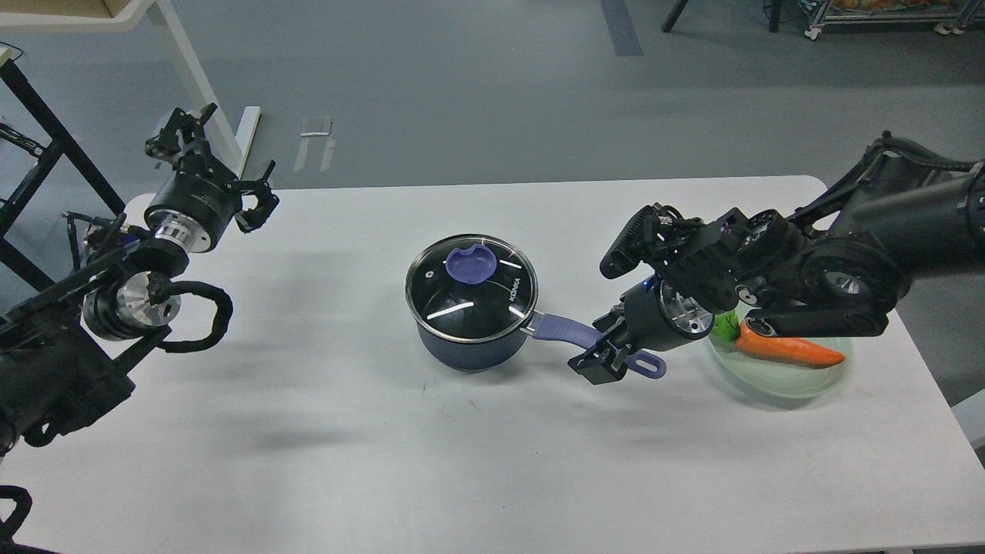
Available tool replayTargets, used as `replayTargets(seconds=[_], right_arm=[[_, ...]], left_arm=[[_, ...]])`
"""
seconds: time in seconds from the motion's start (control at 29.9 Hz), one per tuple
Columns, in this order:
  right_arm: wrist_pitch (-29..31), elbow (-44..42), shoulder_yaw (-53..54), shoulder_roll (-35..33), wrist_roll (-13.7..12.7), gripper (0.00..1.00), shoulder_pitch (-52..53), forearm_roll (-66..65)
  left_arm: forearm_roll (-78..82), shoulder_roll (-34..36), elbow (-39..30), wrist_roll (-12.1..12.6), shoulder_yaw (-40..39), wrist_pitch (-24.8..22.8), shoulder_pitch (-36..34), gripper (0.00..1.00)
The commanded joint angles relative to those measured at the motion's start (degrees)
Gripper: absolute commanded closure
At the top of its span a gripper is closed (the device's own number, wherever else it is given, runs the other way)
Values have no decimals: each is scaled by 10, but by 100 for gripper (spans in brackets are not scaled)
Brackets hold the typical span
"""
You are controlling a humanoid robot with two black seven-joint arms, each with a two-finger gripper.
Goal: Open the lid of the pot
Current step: 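Reach the right hand to the purple pot handle and grasp it, then move the left hand over the pot and grasp the purple lid knob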
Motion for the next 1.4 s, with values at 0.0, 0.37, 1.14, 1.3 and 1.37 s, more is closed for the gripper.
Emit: replayTargets(seconds=[0.0, 0.37, 1.14, 1.3, 1.37], right_arm=[[0, 1, 0, 0, 1, 48, 1, 0], [1, 1, 1, 2, -4, 62, 6, -3], [3, -2, 2, 14, -6, 83, 12, -3], [3, -3, 2, 15, -6, 83, 10, -3], [3, -3, 1, 15, -6, 83, 10, -3]], left_arm=[[0, 1, 0, 2, 1, -1, -1, 0], [0, 11, 0, 3, 1, -3, -1, 0], [405, 1, -119, 10, 12, 7, -42, 0], [544, -5, -144, 6, 32, 14, -70, 1], [622, -5, -163, 5, 42, 28, -76, 1]])
